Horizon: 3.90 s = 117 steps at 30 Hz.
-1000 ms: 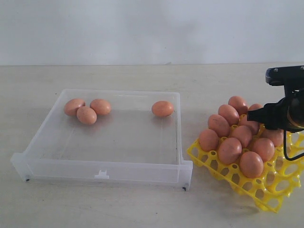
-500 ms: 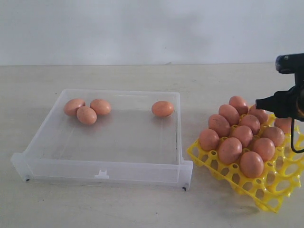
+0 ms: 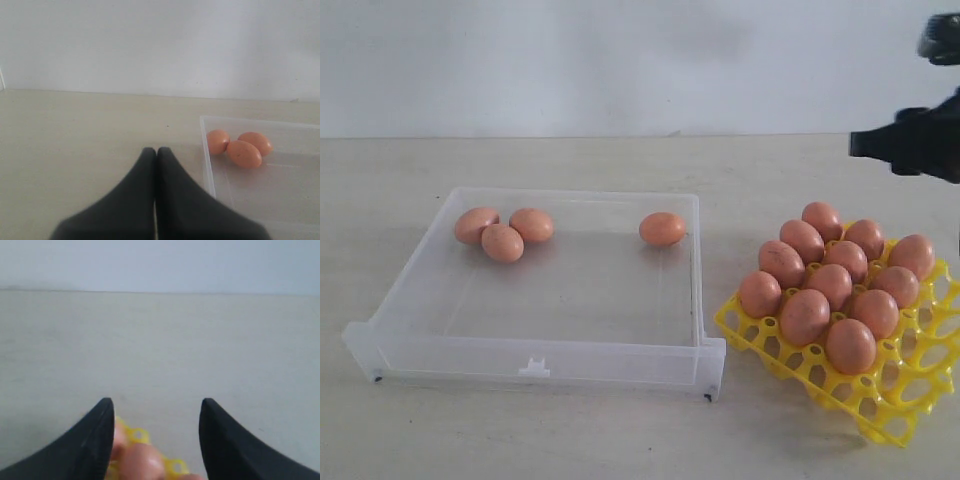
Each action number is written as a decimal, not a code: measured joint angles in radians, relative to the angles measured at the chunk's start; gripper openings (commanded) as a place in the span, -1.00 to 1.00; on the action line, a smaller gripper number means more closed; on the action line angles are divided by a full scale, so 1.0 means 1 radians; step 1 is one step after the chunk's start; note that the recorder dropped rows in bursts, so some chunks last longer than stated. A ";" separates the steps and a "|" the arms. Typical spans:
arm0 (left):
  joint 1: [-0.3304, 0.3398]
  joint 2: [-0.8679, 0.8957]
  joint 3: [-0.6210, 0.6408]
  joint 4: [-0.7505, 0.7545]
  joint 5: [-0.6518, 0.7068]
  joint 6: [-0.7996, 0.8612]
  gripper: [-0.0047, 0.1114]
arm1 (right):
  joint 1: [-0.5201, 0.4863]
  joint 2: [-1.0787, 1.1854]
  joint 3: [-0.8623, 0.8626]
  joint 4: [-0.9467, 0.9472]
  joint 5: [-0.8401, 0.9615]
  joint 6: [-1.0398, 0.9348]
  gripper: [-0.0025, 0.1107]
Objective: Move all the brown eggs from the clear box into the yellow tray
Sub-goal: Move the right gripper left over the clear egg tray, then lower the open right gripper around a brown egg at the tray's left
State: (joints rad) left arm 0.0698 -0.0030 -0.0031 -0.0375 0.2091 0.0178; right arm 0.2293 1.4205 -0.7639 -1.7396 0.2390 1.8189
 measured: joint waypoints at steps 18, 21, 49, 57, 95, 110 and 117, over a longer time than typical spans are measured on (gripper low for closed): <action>0.000 0.000 0.000 0.000 0.000 0.000 -0.99 | 0.613 0.375 -0.576 0.121 0.114 -0.385 -0.07; 0.000 0.000 0.000 0.000 0.000 0.000 -0.99 | 0.627 0.487 -0.732 0.417 0.116 -0.590 -0.07; 0.000 0.000 0.000 0.000 0.000 0.000 -0.99 | 0.612 0.882 -1.363 1.515 0.685 -1.796 0.33; 0.000 0.000 0.000 0.000 0.000 0.000 -0.99 | 0.626 1.007 -1.489 1.575 0.686 -1.849 0.33; 0.000 0.000 0.000 0.000 0.000 0.000 -0.99 | 0.628 1.151 -1.557 1.607 0.594 -1.893 0.33; 0.000 0.000 0.000 0.000 0.000 0.000 -0.99 | 0.623 1.155 -1.557 1.608 0.559 -1.893 0.33; 0.000 0.000 0.000 0.000 0.000 0.000 -0.99 | 0.617 1.175 -1.557 1.610 0.559 -1.893 0.33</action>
State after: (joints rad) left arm 0.0698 -0.0030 -0.0031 -0.0375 0.2091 0.0178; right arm 0.8459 2.5950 -2.3204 -0.1291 0.7978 -0.0740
